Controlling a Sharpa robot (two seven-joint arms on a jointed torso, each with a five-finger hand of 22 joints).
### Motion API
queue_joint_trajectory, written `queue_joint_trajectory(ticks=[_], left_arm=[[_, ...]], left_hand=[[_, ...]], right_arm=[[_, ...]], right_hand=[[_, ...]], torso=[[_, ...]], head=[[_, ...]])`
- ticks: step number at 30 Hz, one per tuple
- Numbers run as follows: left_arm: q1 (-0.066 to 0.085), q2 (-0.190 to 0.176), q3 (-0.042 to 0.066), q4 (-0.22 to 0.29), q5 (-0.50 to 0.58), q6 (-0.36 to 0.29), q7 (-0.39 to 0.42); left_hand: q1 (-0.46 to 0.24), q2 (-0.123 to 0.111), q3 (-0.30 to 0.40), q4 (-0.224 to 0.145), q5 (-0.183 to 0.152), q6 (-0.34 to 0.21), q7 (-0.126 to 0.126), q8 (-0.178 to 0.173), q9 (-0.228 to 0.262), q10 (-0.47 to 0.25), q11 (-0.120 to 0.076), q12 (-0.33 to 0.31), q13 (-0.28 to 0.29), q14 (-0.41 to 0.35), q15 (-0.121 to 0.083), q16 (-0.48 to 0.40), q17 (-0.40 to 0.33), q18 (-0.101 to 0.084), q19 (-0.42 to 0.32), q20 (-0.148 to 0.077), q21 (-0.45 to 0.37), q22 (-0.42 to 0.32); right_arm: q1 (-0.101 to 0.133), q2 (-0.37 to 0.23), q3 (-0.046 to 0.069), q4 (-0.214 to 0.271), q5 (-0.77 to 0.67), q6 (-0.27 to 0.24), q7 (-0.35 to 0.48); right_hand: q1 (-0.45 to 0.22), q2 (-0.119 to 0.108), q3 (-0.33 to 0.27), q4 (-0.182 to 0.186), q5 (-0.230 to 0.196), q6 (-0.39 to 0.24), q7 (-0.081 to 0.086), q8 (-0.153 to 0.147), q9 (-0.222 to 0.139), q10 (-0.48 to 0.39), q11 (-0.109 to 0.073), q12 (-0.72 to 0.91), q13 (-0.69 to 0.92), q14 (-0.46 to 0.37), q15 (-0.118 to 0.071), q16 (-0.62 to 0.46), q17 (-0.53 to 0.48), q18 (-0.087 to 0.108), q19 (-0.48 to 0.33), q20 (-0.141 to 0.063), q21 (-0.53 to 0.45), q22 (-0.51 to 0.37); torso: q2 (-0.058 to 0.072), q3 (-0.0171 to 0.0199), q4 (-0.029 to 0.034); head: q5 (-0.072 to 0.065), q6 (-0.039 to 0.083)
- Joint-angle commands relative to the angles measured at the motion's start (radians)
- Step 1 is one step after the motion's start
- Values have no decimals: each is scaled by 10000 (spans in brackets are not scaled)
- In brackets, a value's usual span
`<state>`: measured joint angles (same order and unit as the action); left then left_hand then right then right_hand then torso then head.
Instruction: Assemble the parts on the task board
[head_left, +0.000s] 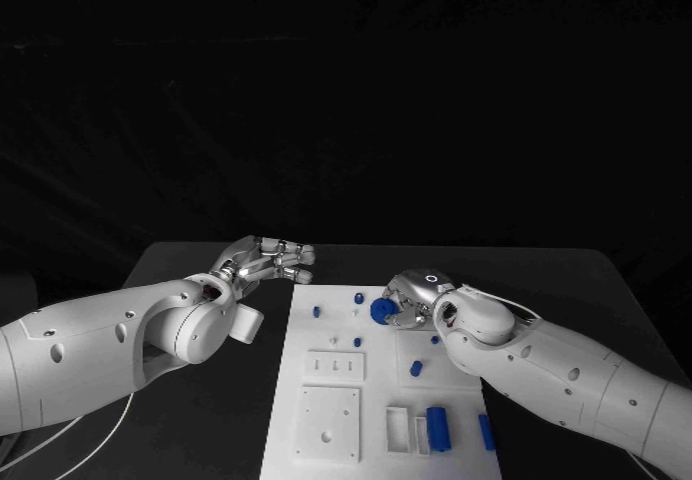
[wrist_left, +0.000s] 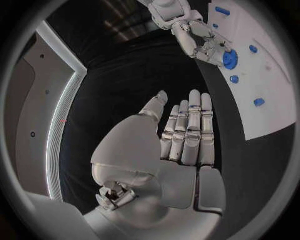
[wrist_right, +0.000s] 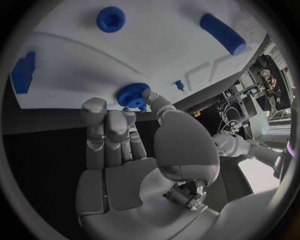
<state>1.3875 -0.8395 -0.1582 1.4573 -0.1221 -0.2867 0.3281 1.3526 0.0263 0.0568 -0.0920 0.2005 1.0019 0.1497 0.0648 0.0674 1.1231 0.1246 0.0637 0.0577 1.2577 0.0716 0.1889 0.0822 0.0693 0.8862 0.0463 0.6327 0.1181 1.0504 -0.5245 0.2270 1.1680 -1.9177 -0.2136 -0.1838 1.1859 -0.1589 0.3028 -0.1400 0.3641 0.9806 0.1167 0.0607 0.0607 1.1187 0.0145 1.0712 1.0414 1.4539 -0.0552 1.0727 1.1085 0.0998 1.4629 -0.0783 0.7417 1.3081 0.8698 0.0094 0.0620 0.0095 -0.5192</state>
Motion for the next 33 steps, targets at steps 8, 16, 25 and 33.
queue_joint_trajectory(ticks=[8,16,25,33], left_arm=[[14,15,7,8,32,117,46],[14,20,6,-1,32,133,27],[14,31,6,-16,32,167,-14],[14,45,5,-32,32,177,-29]], left_hand=[[-4,-73,22,29,52,-62,11,-24,-9,-71,-26,-44,17,-50,2,-52,-11,-79,-39,61,23,-19],[-4,-73,22,29,52,-62,11,-24,-9,-71,-26,-44,17,-50,2,-52,-11,-79,-39,61,23,-19],[5,-89,29,31,53,-64,12,-25,-10,-89,-21,-45,17,-57,6,-57,-12,-79,-44,63,22,-30],[9,-90,31,30,54,-72,17,-24,-10,-111,-15,-46,17,-60,9,-61,-13,-78,-48,66,24,-36]], right_arm=[[-24,43,-3,-74,190,175,225],[-25,64,-3,-89,234,326,256],[-25,112,-5,-100,157,410,182],[-26,165,-18,-100,-77,350,-73]], right_hand=[[-356,103,607,37,154,346,-12,5,15,-50,-34,20,13,-16,-40,-55,-13,14,388,-10,-104,817],[-417,71,395,25,179,409,-33,11,18,-26,-40,62,54,-21,-34,-56,-5,6,380,-12,-116,814],[-285,105,-171,107,-252,417,-40,14,20,-7,-20,82,71,-17,-31,-36,16,9,387,-6,-106,817],[-56,218,-233,189,-1325,805,-137,13,27,59,-72,134,108,1,-48,-27,18,-7,401,-13,-89,821]], torso=[[-4,17,-12],[-3,17,-18],[-1,13,-15],[4,14,-20]], head=[[4,-8],[5,-24],[-25,-63],[-44,-92]])
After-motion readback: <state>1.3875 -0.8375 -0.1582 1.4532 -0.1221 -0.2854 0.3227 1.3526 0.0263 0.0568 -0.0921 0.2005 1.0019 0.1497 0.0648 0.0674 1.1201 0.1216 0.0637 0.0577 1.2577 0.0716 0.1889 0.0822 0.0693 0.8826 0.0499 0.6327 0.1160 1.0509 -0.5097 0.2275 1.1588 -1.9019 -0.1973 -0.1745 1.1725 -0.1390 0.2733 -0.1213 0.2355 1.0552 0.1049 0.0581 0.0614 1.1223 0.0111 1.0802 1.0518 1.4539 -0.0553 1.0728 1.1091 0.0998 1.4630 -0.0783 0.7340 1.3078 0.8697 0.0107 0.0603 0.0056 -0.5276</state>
